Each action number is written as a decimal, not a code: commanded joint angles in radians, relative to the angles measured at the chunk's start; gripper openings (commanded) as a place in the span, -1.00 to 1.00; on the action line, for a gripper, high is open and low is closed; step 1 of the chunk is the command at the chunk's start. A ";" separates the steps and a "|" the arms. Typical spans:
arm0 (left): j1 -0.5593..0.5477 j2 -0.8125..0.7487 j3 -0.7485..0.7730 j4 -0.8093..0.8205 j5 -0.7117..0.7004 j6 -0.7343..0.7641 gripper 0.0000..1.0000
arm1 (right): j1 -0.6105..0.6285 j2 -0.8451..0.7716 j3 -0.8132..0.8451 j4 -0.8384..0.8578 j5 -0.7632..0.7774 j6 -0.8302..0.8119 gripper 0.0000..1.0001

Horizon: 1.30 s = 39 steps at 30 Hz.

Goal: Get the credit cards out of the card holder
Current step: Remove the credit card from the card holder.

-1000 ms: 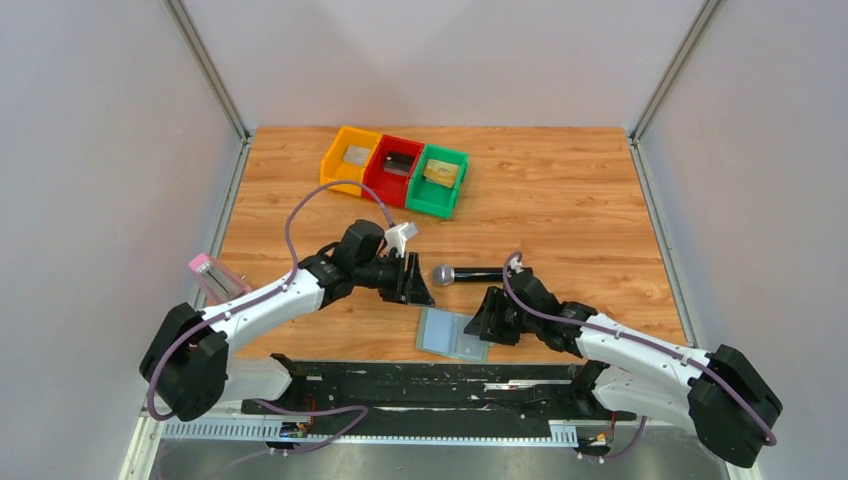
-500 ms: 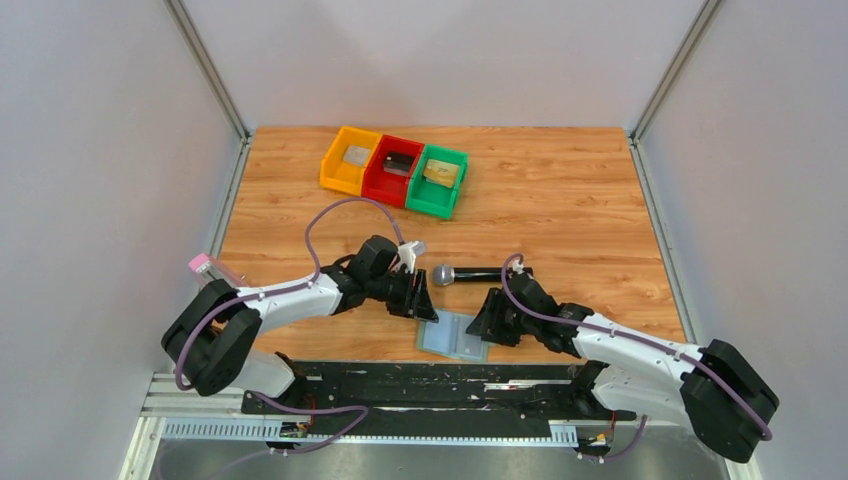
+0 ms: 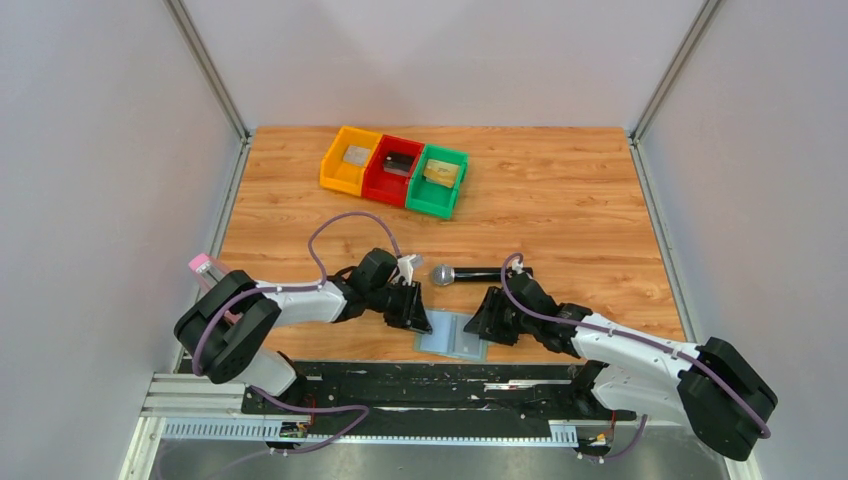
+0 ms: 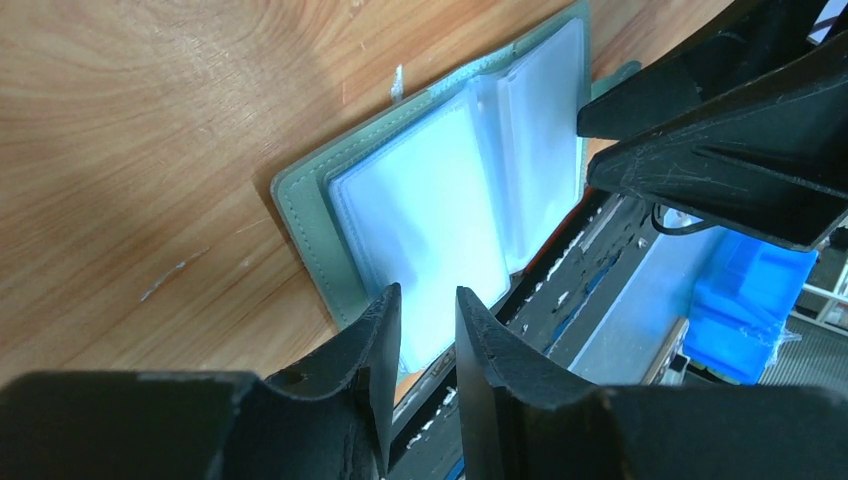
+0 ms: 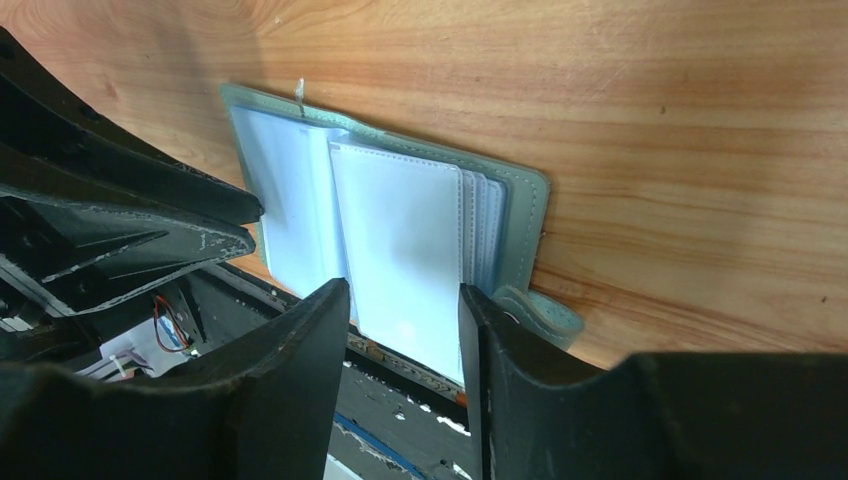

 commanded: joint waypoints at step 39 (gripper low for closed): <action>-0.055 -0.133 -0.040 0.099 -0.042 -0.175 -0.31 | 0.004 0.073 -0.012 0.424 -0.204 -0.040 -0.02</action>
